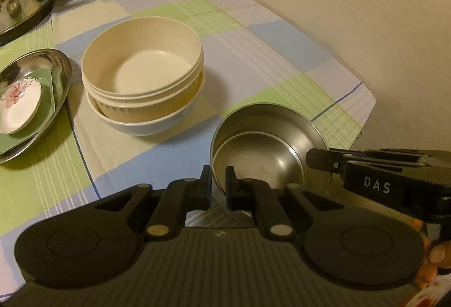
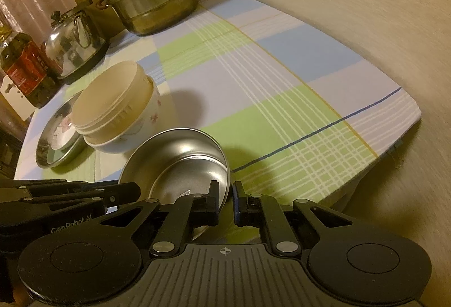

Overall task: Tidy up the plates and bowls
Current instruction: 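Lift the steel bowl and carry it over the stacked bowls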

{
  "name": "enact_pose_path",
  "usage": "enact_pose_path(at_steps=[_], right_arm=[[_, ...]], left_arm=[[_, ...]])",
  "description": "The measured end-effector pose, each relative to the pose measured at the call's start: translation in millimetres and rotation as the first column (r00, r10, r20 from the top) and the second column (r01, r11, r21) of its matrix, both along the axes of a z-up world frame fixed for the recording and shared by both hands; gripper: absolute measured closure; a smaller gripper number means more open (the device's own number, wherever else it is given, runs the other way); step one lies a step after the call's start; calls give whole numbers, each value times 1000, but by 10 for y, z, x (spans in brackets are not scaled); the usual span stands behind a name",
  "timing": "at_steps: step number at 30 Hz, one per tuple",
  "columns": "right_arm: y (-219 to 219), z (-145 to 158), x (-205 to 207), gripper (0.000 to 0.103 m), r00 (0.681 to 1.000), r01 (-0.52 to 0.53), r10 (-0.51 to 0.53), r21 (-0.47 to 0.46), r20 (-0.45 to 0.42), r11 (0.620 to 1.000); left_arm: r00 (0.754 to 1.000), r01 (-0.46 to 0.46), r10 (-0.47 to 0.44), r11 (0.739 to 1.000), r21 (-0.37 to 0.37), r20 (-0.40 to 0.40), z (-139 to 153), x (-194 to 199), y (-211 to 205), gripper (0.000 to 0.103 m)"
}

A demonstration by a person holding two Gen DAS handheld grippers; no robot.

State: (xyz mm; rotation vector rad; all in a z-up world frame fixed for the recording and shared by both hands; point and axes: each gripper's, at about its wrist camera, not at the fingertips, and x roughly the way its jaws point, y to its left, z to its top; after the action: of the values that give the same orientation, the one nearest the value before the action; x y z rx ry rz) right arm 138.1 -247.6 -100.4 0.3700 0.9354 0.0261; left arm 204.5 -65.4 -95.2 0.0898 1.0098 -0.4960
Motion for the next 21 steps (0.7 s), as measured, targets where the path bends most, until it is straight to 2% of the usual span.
enact_pose_path(at_steps=[10,21], right_arm=[[-20,294,-112,94,1000,-9,9,4,10,1000],[31,793,-100,94,997,-41,41,4,65,999]], left_arm=[[999,10,-8,999,-40,35,280,-160,75,95],[994,-17,27,995,-96,105,785,-230,240,95]])
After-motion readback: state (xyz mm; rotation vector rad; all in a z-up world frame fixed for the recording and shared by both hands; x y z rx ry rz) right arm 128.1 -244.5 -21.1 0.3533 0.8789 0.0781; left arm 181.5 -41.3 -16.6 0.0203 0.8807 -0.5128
